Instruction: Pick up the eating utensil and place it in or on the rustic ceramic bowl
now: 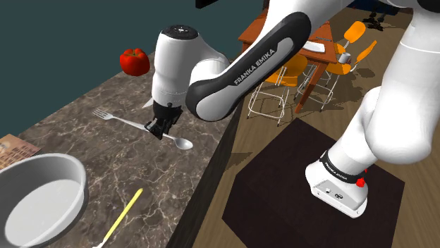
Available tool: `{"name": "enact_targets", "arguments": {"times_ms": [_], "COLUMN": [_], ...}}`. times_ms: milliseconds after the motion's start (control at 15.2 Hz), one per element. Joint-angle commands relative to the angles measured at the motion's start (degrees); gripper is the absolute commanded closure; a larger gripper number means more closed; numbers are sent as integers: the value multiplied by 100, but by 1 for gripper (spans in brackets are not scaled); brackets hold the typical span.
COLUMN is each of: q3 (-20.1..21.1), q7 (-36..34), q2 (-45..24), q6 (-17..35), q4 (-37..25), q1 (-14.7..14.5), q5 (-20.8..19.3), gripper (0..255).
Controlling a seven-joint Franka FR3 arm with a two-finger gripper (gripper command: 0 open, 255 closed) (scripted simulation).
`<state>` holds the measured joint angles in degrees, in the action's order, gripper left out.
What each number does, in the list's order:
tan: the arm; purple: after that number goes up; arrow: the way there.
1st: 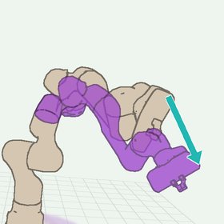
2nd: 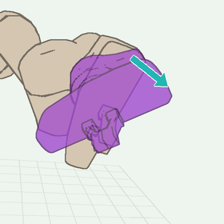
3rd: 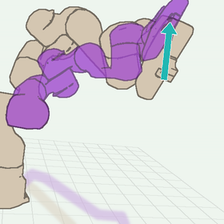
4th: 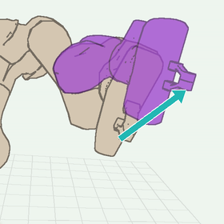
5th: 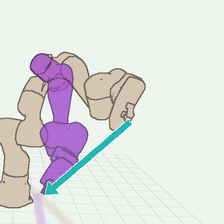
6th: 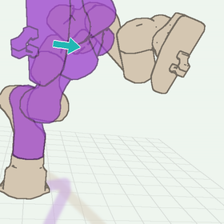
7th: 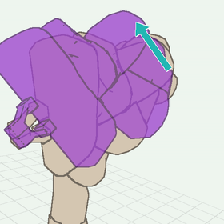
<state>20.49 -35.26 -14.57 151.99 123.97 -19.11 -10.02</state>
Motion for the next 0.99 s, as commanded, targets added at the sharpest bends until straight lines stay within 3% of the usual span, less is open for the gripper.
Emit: {"name": "enact_targets", "arguments": {"times_ms": [0, 924], "q3": [44, 207], "q7": [72, 434], "q2": [122, 802], "q6": [-120, -1084], "q4": [-5, -346], "q1": [39, 167], "q5": [96, 613], "gripper": [255, 255]}}
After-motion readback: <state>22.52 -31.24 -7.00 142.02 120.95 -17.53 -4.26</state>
